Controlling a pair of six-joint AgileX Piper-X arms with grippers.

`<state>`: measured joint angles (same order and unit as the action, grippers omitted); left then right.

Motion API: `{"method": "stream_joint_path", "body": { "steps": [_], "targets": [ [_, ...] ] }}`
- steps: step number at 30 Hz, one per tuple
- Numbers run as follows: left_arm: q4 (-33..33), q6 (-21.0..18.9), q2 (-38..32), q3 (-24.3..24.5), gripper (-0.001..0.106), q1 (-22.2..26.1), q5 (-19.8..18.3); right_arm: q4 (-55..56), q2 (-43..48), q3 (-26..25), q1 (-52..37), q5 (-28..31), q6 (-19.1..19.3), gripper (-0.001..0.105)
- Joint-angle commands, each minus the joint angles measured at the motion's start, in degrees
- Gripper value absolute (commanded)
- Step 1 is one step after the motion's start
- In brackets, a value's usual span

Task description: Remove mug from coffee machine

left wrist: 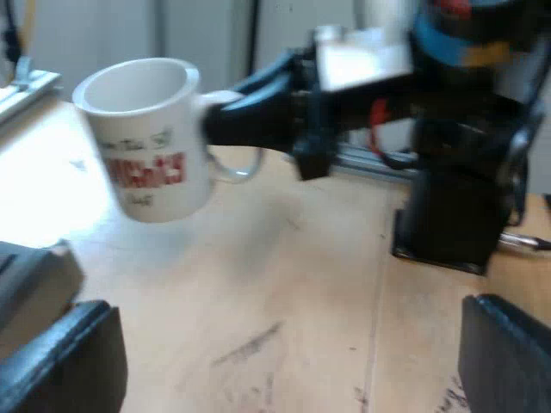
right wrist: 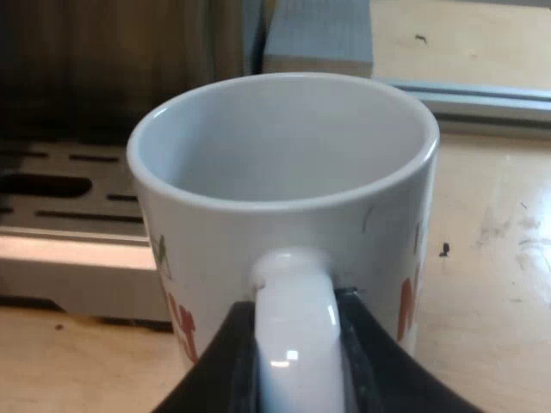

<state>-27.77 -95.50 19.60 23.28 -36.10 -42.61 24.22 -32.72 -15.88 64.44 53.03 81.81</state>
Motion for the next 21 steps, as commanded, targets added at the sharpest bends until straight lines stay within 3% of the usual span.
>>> {"method": "stream_joint_path", "body": {
  "steps": [1,5,7,14,18,19,21],
  "targets": [
    [1.10,0.86,1.24,0.25,0.080,-1.48,0.55,-1.81,0.62,-0.59,-5.93,-2.80,2.57,0.000],
    [1.10,1.13,3.19,0.25,0.080,-1.53,0.55,-4.89,0.62,0.40,-10.59,-7.81,6.02,0.000],
    [1.10,1.13,4.27,0.25,0.080,-1.53,0.55,-10.88,0.62,2.32,-13.11,-11.05,10.52,0.000],
    [1.10,1.13,6.34,0.25,0.080,-1.53,0.55,-19.77,0.46,6.46,-18.53,-14.07,12.05,0.000],
    [1.61,1.13,6.33,0.25,0.080,-1.53,3.41,-21.60,0.39,7.44,-20.54,-16.38,14.23,0.000],
    [2.39,1.13,6.33,0.25,0.080,-1.53,3.69,-26.85,0.39,9.24,-22.56,-18.59,16.75,0.000],
    [3.50,1.13,6.33,0.14,0.080,-1.53,3.99,-30.09,0.39,10.59,-24.38,-20.75,18.03,0.000]
  ]
}}
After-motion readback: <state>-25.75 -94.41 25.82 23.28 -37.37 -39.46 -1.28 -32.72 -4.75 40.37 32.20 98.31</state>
